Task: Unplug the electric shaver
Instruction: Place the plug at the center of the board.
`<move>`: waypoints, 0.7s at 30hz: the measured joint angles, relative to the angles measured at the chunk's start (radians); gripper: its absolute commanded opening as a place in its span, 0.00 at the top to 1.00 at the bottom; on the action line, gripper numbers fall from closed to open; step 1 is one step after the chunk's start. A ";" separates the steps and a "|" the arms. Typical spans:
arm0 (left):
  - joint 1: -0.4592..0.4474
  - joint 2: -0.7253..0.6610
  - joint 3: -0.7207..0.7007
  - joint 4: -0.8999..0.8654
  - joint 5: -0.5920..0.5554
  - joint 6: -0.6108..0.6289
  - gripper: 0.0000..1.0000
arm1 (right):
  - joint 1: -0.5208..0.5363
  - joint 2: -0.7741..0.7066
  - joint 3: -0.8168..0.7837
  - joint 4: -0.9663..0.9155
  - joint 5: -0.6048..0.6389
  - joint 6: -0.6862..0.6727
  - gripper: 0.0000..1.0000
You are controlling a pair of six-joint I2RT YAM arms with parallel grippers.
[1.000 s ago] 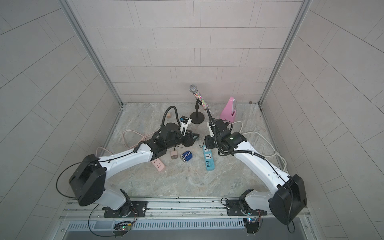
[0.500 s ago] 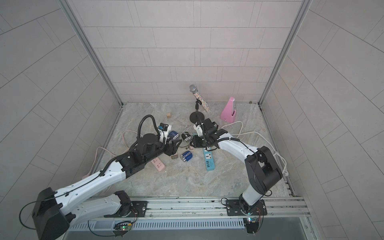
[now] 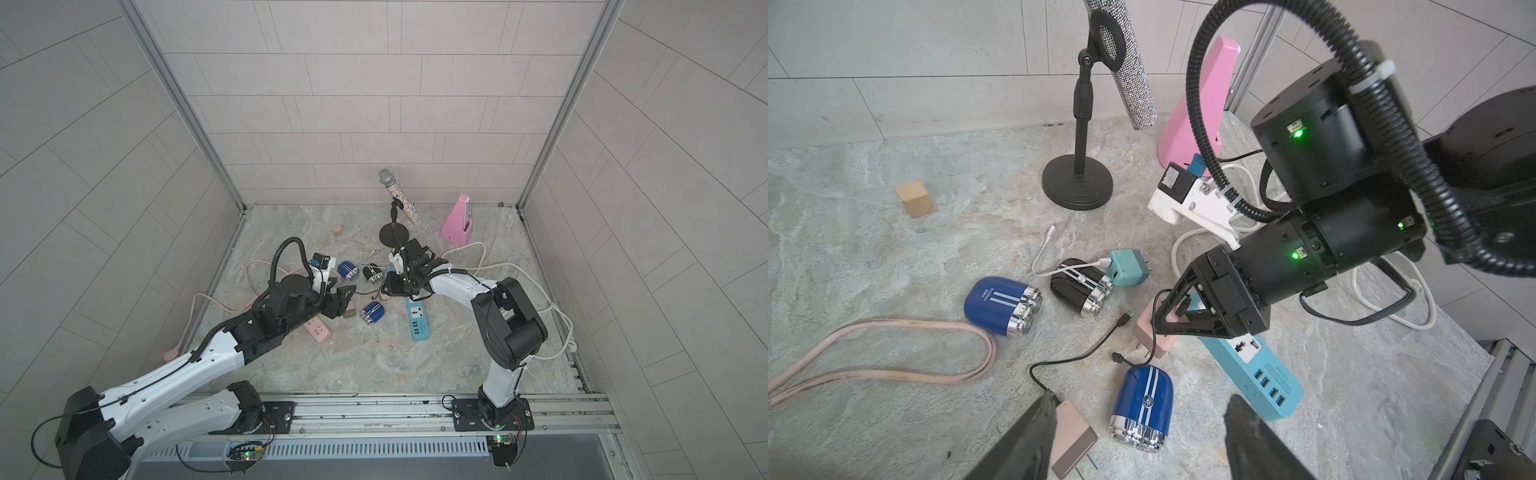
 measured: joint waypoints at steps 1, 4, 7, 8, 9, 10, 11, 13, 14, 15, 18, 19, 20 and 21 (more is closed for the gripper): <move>0.000 0.000 0.000 0.000 0.000 0.000 0.31 | -0.002 0.011 0.000 -0.001 0.000 0.000 0.75; 0.000 0.004 -0.001 0.001 0.002 0.000 0.31 | -0.006 0.036 0.000 -0.017 0.002 -0.010 0.70; 0.000 0.013 -0.005 0.003 0.003 -0.001 0.31 | -0.009 0.035 0.002 -0.027 0.011 -0.024 0.63; 0.000 0.016 -0.006 0.003 0.005 -0.001 0.31 | -0.009 0.035 0.002 -0.033 0.022 -0.027 0.61; 0.000 0.019 -0.008 0.004 0.006 -0.002 0.31 | -0.009 0.035 0.002 -0.048 0.032 -0.032 0.58; 0.000 0.022 -0.009 0.005 0.007 -0.003 0.31 | -0.009 0.035 0.002 -0.062 0.042 -0.039 0.55; 0.000 0.024 -0.010 0.005 0.007 -0.004 0.31 | -0.009 0.035 0.002 -0.070 0.050 -0.045 0.53; 0.000 0.029 -0.010 0.006 0.009 -0.005 0.31 | -0.009 0.035 0.002 -0.095 0.069 -0.053 0.46; 0.000 0.030 -0.010 0.007 0.010 -0.007 0.31 | -0.010 0.035 0.002 -0.106 0.076 -0.058 0.44; 0.000 0.031 -0.010 0.007 0.010 -0.008 0.31 | -0.011 0.035 0.002 -0.110 0.081 -0.063 0.43; 0.000 0.031 -0.010 0.010 0.010 -0.008 0.31 | -0.012 0.035 0.002 -0.126 0.098 -0.072 0.42; 0.000 0.031 -0.010 0.010 0.010 -0.008 0.31 | -0.013 0.033 0.002 -0.131 0.104 -0.073 0.41; 0.000 0.031 -0.010 0.010 0.010 -0.008 0.31 | -0.014 0.029 0.002 -0.137 0.111 -0.074 0.40; 0.000 0.031 -0.010 0.010 0.010 -0.008 0.31 | -0.014 0.024 0.002 -0.142 0.116 -0.075 0.38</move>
